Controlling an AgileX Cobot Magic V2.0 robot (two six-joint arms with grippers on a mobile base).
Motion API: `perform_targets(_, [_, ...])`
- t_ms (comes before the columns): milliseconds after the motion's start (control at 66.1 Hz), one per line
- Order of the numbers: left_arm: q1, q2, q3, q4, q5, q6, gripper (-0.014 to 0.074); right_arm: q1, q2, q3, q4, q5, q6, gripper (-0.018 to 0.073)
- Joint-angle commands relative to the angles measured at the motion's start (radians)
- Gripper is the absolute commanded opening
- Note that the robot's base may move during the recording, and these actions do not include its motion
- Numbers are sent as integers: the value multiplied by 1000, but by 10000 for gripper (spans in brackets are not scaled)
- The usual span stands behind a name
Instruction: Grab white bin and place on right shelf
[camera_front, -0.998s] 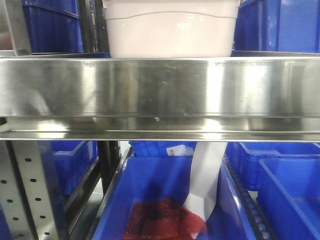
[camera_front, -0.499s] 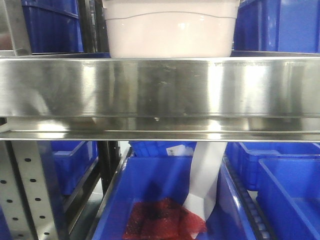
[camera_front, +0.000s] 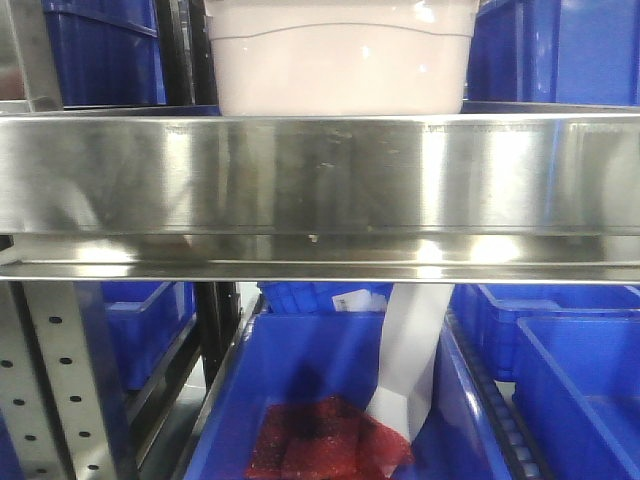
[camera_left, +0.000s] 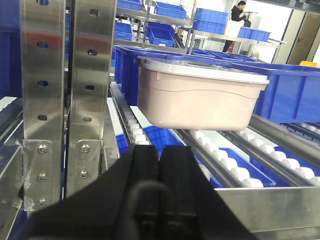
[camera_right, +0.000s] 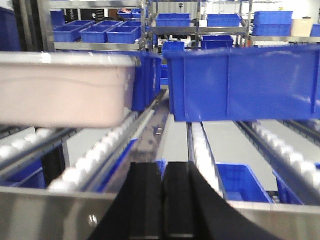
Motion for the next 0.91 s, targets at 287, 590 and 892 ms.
perform_targets(287, [-4,10,-23,-24,-45,-4,-117,1,-168,185,-89,-125,110,31])
perform_targets(590, [-4,10,-23,-24,-45,-4,-117,1,-174,185,-89,-139,110,31])
perform_targets(892, [-4,10,-23,-24,-45,-4,-117,1,-174,184,-89,-140,110,31])
